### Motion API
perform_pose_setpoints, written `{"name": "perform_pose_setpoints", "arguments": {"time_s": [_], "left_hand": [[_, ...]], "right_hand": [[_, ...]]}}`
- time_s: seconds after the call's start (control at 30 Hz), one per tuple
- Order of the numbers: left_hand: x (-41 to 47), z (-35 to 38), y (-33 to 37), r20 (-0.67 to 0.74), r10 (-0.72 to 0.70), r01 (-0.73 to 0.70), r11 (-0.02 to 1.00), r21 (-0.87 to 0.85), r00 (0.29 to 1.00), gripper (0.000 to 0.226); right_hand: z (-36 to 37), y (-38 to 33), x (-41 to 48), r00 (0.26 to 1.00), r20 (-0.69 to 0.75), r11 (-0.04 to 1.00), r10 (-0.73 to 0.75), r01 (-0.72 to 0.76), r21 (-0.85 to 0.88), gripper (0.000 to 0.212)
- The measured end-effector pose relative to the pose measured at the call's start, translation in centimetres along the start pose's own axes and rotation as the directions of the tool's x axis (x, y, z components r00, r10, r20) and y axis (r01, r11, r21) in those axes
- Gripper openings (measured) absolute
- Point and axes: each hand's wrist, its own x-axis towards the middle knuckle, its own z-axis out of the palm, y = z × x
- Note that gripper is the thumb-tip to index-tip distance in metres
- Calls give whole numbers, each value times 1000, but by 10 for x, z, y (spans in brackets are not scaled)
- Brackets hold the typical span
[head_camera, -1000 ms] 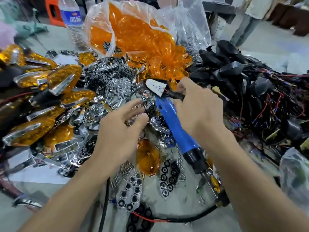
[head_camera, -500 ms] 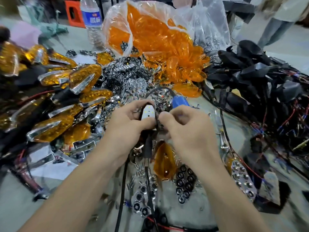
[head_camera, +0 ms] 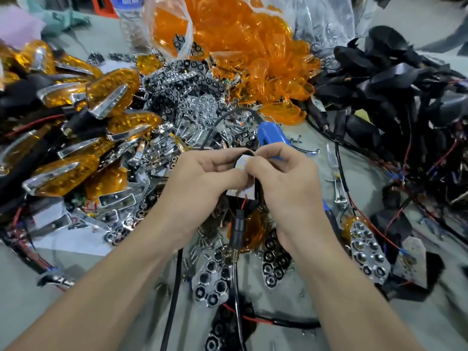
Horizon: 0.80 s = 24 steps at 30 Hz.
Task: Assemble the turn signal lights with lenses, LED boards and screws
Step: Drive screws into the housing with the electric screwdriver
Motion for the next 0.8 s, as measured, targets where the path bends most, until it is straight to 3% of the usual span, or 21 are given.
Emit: {"name": "perform_pose_setpoints", "arguments": {"time_s": [0.3,0.4,0.47,0.53,0.6,0.7,0.8], "left_hand": [[6,-4,1,-38,55,-48,985,163,998,35],[8,-7,1,-159,42,-20,990,140,986,34],[14,-16,6,-296,-22,26,1000,9,955,26],[19,-30,10,-403,-102,56,991,-123,909,25],[21,-41,13,-446,-134,64,983,-170,885,25],[20,-40,13,-450,-141,63,981,-185,882,22],[21,-37,12,-447,-133,68,985,-159,885,17]], "right_hand": [[10,1,-4,991,-122,988,-62,43,-150,32],[8,0,-2,995,-68,988,-72,62,-143,41],[5,3,0,991,-56,973,-125,112,-201,28],[3,5,0,970,20,903,-243,233,-362,15],[7,5,-5,940,198,801,-279,342,-491,21],[15,7,-13,889,408,690,-205,428,-584,39],[14,4,-14,877,462,661,-133,426,-618,47]]}}
